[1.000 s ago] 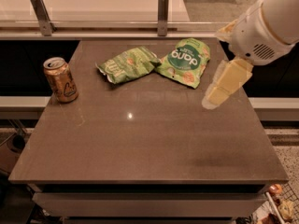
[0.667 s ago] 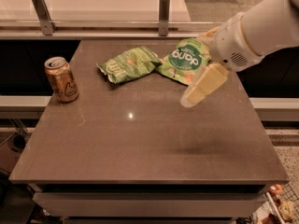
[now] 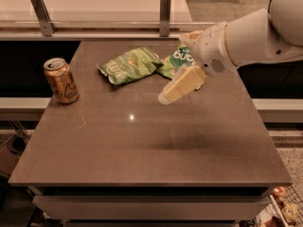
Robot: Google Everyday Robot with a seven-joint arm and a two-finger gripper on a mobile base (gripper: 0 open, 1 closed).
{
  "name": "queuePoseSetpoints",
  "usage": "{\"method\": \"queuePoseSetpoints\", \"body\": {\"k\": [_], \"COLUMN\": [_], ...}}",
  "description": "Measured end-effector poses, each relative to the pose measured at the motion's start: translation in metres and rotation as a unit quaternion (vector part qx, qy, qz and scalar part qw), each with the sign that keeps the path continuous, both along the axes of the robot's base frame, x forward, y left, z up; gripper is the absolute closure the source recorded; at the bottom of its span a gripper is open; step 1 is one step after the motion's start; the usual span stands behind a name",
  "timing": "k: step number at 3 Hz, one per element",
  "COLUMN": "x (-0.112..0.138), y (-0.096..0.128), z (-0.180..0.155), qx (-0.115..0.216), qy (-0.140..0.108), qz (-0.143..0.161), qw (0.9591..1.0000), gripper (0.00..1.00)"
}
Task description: Pick orange can
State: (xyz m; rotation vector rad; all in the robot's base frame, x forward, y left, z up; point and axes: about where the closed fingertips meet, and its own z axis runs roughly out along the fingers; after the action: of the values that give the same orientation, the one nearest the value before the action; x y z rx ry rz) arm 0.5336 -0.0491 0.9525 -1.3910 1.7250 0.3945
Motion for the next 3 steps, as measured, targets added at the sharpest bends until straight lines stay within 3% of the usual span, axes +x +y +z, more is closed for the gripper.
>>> {"method": "queuePoseSetpoints", "body": {"k": [2,3], "x": [0.003,0.024], "y": [0.001,0.023], "z": [0.001,0.004], "qx": [0.009,0.039], "qy": [-0.002,-0.016], "qz": [-0.006,0.002], "qw": [0.9999,0.9991], "gripper": [0.00,0.00]}}
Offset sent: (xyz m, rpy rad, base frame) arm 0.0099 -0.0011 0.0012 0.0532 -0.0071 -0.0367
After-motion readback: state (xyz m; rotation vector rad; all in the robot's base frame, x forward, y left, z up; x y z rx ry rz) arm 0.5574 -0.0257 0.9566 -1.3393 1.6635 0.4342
